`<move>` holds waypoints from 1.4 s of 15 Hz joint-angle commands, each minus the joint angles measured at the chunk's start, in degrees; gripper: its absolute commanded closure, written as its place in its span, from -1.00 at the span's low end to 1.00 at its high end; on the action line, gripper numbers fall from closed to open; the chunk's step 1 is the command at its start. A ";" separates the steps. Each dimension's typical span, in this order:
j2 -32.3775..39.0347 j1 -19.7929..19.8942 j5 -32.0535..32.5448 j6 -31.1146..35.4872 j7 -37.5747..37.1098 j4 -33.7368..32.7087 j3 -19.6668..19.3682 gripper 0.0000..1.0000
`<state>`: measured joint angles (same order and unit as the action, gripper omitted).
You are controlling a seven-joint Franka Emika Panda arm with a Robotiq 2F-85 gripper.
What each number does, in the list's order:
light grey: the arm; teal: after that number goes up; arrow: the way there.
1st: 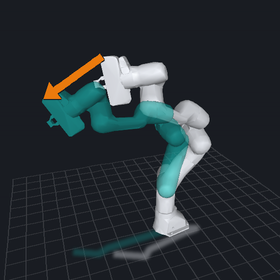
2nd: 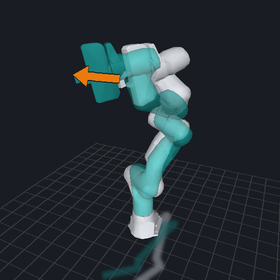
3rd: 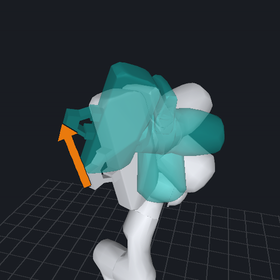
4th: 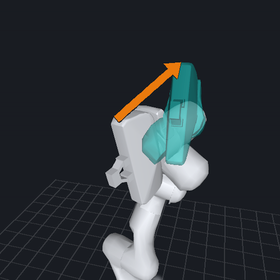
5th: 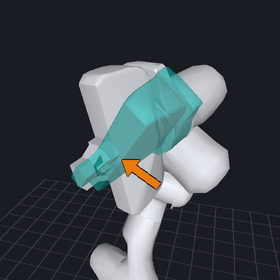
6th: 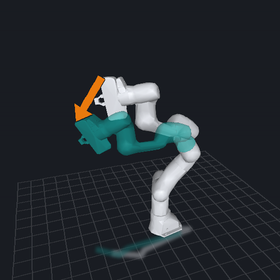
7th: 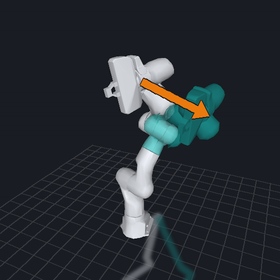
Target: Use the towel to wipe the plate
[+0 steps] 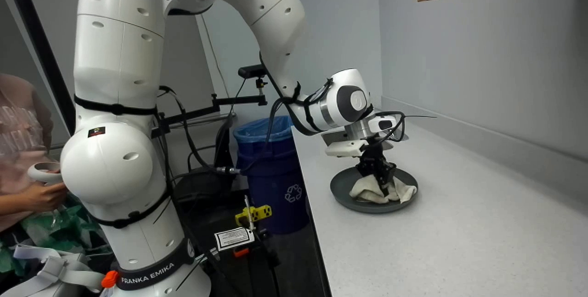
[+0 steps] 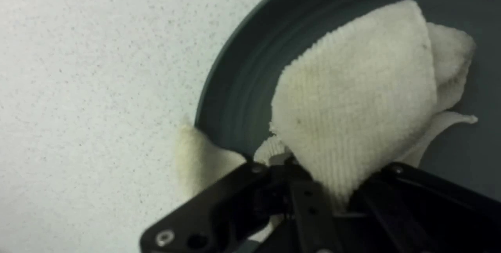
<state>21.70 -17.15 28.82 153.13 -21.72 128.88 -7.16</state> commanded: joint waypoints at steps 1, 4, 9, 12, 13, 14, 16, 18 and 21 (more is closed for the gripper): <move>-2.48 -0.18 -1.65 0.24 -0.08 3.42 2.71 0.94; -1.89 -0.25 -3.03 0.44 0.50 2.15 4.97 0.94; 0.47 -0.28 -3.83 0.54 1.18 -2.70 6.41 0.94; 1.08 -0.25 -4.17 0.91 1.24 -5.84 6.61 0.94; 1.09 -0.27 -4.32 1.23 1.25 -6.66 6.67 0.94; 0.80 -0.31 -4.65 1.67 1.24 -7.42 6.89 0.94; 0.22 -0.43 -5.68 2.97 1.49 -8.68 7.47 0.94; -0.20 -0.72 -6.73 4.66 1.74 -10.10 8.22 0.94; -0.29 -0.52 -10.31 8.09 3.16 -12.11 10.56 0.94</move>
<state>21.71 -17.56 22.28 158.58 -21.10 118.61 1.76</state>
